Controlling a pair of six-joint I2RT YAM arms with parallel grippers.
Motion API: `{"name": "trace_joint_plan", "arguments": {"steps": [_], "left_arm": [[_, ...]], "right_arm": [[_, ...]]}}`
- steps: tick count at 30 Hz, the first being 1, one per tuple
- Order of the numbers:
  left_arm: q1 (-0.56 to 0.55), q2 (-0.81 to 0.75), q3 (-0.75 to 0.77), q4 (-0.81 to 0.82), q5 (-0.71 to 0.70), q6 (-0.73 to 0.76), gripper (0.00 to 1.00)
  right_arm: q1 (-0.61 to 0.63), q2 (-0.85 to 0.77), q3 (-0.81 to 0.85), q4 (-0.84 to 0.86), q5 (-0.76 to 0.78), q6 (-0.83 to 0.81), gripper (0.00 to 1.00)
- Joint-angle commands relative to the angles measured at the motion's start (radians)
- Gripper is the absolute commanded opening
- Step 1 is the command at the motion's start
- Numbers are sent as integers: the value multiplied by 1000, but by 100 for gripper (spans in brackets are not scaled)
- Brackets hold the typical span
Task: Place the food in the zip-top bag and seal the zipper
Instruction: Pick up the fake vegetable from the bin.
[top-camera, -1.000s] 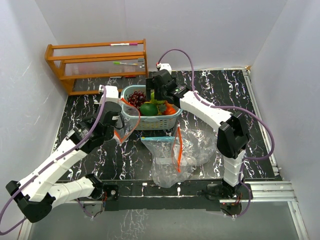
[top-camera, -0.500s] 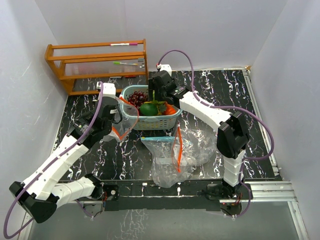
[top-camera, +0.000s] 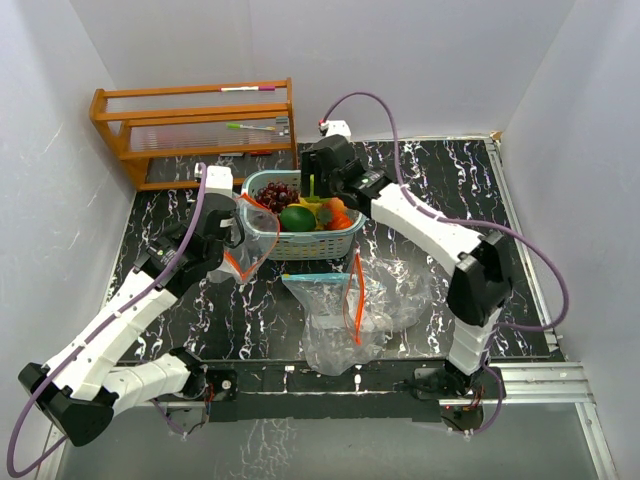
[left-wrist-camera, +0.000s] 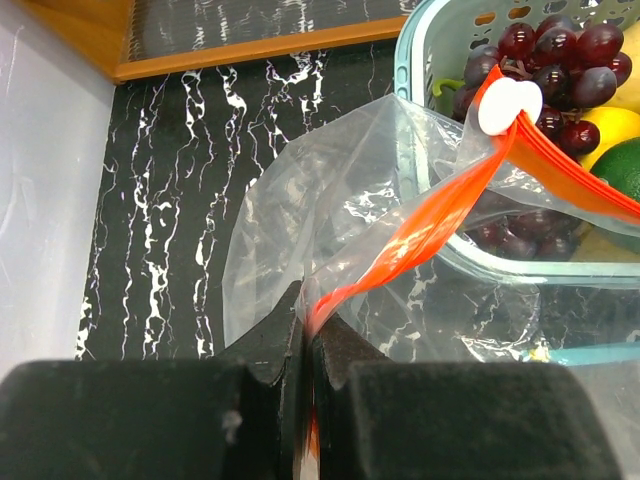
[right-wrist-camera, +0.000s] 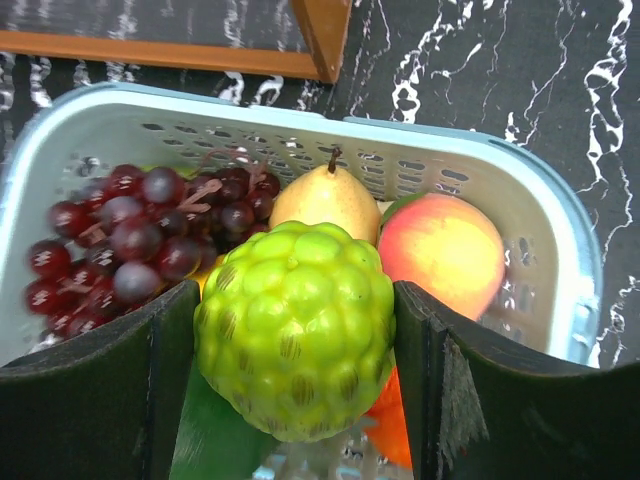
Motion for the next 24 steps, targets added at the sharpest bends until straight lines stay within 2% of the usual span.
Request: {"name": "trace_joint_plan", "arguments": {"steps": [1,5,14,24], "left_arm": [[9,1,4,10,3,1,0],[10,13,3,9,11,-6,0],[10,45,28,7,35,-22,0],[10,60,50,0,71,-41,0]], "right_arm": [[-2,-187,-2,55,-23,-31,51],[-1,-292,-63,88,-95,-47,49],[15,-490,-210,246,-466,-54,47],[173,-474,-334,403,-461,54,46]]}}
